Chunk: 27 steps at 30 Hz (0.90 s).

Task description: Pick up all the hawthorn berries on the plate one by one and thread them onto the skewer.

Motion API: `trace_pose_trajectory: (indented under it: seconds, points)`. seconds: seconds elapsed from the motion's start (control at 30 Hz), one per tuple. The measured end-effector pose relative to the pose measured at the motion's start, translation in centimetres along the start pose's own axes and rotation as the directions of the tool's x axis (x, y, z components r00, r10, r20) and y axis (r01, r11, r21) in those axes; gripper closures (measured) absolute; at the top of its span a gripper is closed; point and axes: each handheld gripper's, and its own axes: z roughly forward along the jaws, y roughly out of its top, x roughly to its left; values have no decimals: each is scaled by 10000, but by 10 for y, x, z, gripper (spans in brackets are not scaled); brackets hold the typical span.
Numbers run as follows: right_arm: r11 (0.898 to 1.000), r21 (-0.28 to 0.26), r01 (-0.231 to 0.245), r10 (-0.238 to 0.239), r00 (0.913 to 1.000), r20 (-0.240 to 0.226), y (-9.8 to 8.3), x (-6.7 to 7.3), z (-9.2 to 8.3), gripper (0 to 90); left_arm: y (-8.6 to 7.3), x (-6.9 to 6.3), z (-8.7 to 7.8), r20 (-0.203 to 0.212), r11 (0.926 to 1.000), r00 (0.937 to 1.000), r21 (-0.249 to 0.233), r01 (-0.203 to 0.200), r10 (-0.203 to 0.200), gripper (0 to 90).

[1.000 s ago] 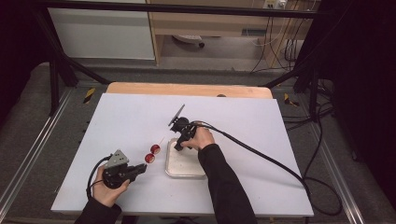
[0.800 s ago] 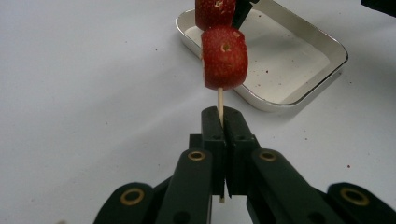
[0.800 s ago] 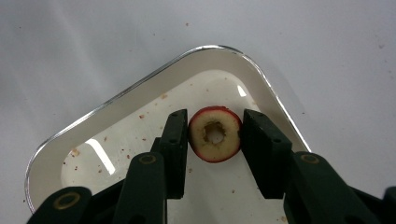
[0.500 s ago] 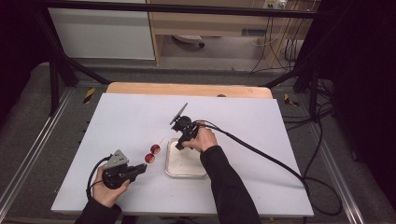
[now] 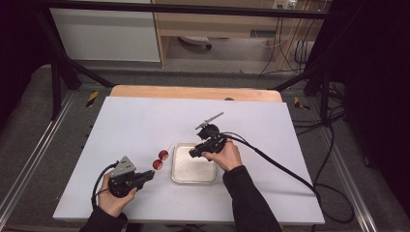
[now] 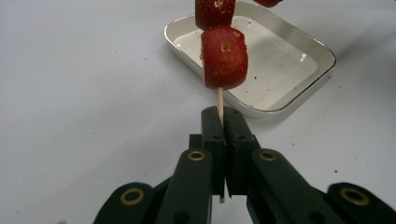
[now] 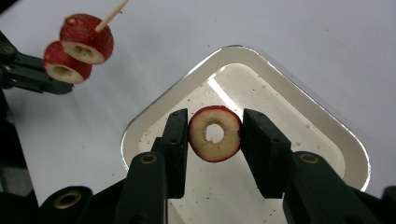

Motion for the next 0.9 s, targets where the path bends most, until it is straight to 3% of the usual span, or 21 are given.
trace_pose_trajectory:
  seconds: [0.13, 0.27, 0.33, 0.4, 0.53, 0.7, 0.73, 0.9]
  points:
    - [9918, -1152, -546, 519, 9983, -268, -19, -1, -8, 624, 1, -7, 2, -48, 10000, 10000, -73, -60, 60, 884]
    - [9619, -2414, -1286, 1125, 9905, -796, -37, -4, -14, 624, 2, -15, 5, -90, 9997, 9999, -211, -134, 132, 884]
    - [9359, -3071, -1724, 1458, 9834, -1078, -46, -6, -15, 624, 2, -18, 7, -144, 9995, 9999, -310, -101, 96, 884]
    - [9021, -3662, -2284, 1834, 9709, -1538, -54, -8, -16, 624, 3, -22, 8, -188, 9992, 9998, -389, -28, 21, 884]
    - [8236, -4637, -3267, 2471, 9425, -2253, -67, -13, -15, 624, 4, -29, 12, -216, 9984, 9995, -521, 231, -243, 884]
    - [7628, -5268, -3749, 2763, 9256, -2587, -73, -14, -12, 624, 7, -36, 18, -234, 9974, 9989, -610, 389, -404, 884]
    - [7557, -5337, -3796, 2802, 9239, -2605, -73, -14, -12, 624, 8, -38, 18, -229, 9972, 9988, -617, 412, -427, 884]
    - [6939, -5934, -4078, 2982, 9129, -2787, -75, -15, -9, 625, 15, -50, 27, -69, 9961, 9985, -709, 533, -539, 884]
